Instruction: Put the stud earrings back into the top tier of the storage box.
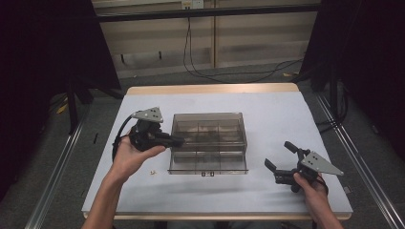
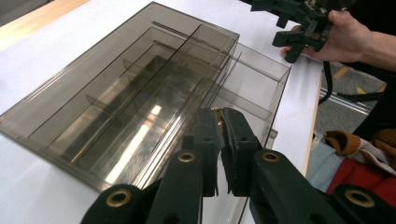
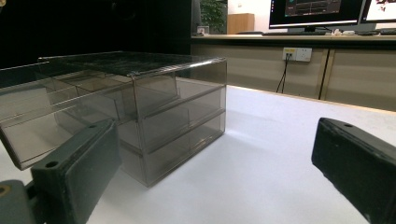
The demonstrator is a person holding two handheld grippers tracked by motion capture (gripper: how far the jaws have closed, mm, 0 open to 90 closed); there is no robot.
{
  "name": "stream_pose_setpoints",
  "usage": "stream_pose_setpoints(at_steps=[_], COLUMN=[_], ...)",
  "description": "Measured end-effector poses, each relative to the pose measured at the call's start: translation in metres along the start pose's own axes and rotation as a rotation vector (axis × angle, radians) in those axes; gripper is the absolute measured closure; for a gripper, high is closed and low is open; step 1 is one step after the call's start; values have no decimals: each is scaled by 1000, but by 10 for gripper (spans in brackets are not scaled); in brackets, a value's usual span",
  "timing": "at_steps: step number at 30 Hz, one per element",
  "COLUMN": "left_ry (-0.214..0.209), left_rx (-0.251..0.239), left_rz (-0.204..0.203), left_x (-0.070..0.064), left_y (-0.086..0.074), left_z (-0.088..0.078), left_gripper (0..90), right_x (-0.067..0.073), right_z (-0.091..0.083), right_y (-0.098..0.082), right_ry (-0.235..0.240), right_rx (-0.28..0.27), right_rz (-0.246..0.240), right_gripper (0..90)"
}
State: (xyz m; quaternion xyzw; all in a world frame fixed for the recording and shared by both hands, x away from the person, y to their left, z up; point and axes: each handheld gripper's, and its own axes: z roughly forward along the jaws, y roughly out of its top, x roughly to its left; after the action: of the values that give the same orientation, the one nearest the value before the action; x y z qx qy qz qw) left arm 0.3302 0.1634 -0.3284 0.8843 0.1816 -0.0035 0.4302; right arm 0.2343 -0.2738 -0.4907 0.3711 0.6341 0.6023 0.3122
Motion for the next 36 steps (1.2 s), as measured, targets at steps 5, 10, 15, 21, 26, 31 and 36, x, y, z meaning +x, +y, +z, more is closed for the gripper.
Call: stream_pose_setpoints(at_steps=[5,10,15,21,26,31,36], left_ry=[-3,-14,-36,-51,-70,-78,-48], left_rx=[63,149,227,381,480,562,603], left_rz=[49,73,86,118,141,148,153], left_x=[0,-4,-9,-14,-15,-21,-20], left_y=[15,24,34,45,47,43,40], left_z=[12,34,57,84,100,115,124], left_gripper=[853,853,853,853,853,852,852], right_x=[0,0,0,0,0,0,0], right_z=[0,0,0,0,0,0,0], right_y=[0,0,0,0,0,0,0], right_ry=[-2,1,1,3,4,1,2], right_rx=[1,0,-2,-2,-1,-2,-2], right_rz=[0,1,1,-2,-1,0,-1], right_gripper=[5,5,5,5,5,5,5])
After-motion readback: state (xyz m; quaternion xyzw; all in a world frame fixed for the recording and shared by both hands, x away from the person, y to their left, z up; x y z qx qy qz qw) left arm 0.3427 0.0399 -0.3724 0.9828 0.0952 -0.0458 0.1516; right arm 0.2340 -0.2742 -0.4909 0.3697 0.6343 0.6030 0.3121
